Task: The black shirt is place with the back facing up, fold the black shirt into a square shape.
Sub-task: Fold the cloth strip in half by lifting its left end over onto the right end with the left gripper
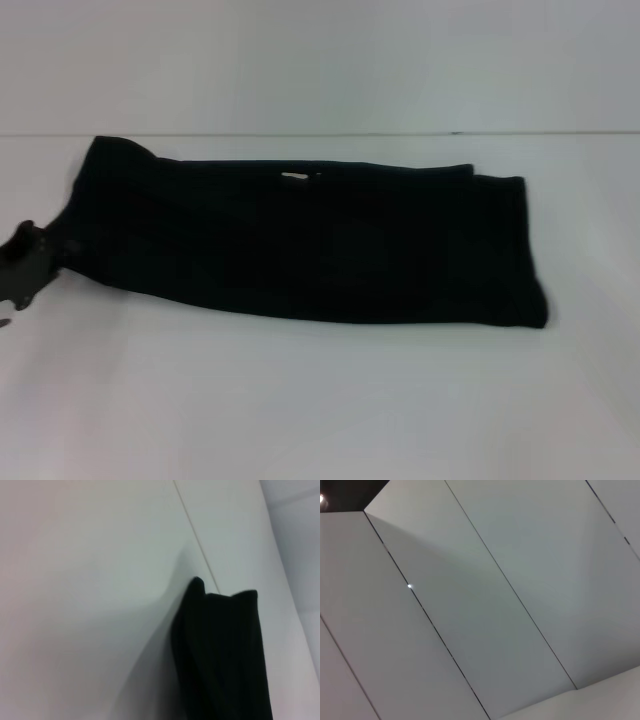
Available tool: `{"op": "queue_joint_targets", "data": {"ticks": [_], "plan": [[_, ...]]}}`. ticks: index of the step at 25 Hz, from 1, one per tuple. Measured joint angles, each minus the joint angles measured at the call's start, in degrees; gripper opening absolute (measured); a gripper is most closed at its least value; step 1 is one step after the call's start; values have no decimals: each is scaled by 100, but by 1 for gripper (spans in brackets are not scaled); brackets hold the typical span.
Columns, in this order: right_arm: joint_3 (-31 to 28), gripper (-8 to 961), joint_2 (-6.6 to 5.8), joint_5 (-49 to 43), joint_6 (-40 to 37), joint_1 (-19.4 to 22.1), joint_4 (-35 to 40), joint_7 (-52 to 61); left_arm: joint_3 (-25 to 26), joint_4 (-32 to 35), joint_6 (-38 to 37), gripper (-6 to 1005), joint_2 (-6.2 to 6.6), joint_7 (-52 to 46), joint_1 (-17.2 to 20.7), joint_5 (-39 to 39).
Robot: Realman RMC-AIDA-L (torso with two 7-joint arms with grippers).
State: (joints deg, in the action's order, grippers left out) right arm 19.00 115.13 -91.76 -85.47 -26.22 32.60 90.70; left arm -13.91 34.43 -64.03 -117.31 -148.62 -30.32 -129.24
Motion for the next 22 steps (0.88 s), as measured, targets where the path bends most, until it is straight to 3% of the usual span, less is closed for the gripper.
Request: {"op": "queue_joint_targets", "data": {"ticks": [13, 22], "plan": [[-108, 759, -9, -13, 25, 136, 0, 78, 593, 305, 127, 5, -79, 98, 323, 106], [-125, 758, -6, -6, -36, 247, 0, 80, 382, 644, -1367, 8, 62, 399, -253, 236]]}}
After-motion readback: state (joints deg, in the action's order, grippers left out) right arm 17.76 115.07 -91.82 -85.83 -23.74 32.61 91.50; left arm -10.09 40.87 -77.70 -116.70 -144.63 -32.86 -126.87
